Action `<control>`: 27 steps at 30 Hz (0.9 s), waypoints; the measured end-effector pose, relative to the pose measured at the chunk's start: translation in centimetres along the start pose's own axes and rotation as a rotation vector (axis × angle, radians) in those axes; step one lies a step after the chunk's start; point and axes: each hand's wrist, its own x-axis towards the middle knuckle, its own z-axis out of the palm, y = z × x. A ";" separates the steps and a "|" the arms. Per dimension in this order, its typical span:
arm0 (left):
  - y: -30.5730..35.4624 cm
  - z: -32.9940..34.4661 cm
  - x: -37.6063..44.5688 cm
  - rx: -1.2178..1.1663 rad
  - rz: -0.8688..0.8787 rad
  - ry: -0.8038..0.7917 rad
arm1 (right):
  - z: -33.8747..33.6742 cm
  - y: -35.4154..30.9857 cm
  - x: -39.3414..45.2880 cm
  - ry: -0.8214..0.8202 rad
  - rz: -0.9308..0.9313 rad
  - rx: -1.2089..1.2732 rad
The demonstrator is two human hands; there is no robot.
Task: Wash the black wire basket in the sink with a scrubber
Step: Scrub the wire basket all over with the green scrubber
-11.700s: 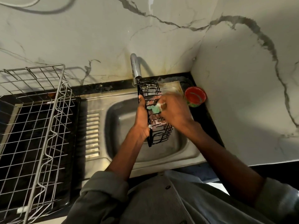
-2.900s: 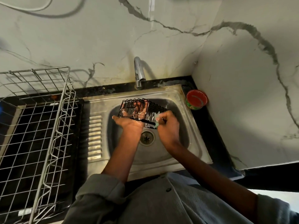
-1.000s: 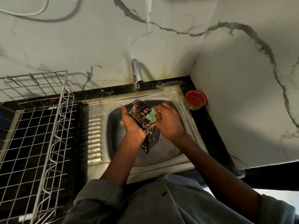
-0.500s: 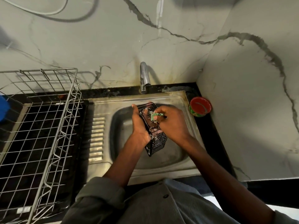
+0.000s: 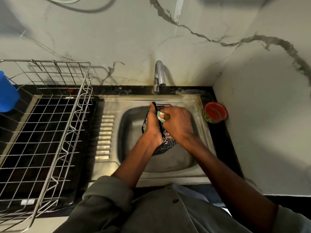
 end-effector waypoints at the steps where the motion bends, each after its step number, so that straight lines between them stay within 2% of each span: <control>1: 0.1 -0.1 0.1 0.000 -0.013 0.013 | -0.1 0.0 -0.3 0.007 -0.008 0.030; 8: 0.3 -0.4 0.2 0.007 -0.063 0.029 | -0.1 1.0 -3.9 -0.022 -0.153 0.031; 11: -0.8 0.2 -0.1 0.076 -0.009 0.038 | 0.5 1.5 -0.1 0.104 -0.086 0.085; 13: -0.6 0.5 -0.5 0.061 -0.019 -0.017 | 0.2 1.3 1.8 0.151 -0.053 0.108; 17: 1.1 -0.6 0.2 -0.049 -0.019 -0.047 | 0.1 2.6 -1.3 -0.029 -0.295 0.007; 19: 1.5 -1.3 0.7 -0.099 -0.039 -0.052 | 0.0 4.1 -3.4 -0.041 -0.351 0.004; 21: 1.4 -1.4 0.7 -0.067 -0.066 -0.044 | -0.3 4.6 -2.9 0.027 -0.306 0.012; 24: 0.7 -0.7 0.4 0.035 -0.124 -0.112 | -0.9 3.3 1.7 0.174 -0.104 0.027; 27: 0.9 -0.2 0.4 0.034 -0.102 -0.145 | -1.6 2.6 4.8 0.138 -0.008 0.084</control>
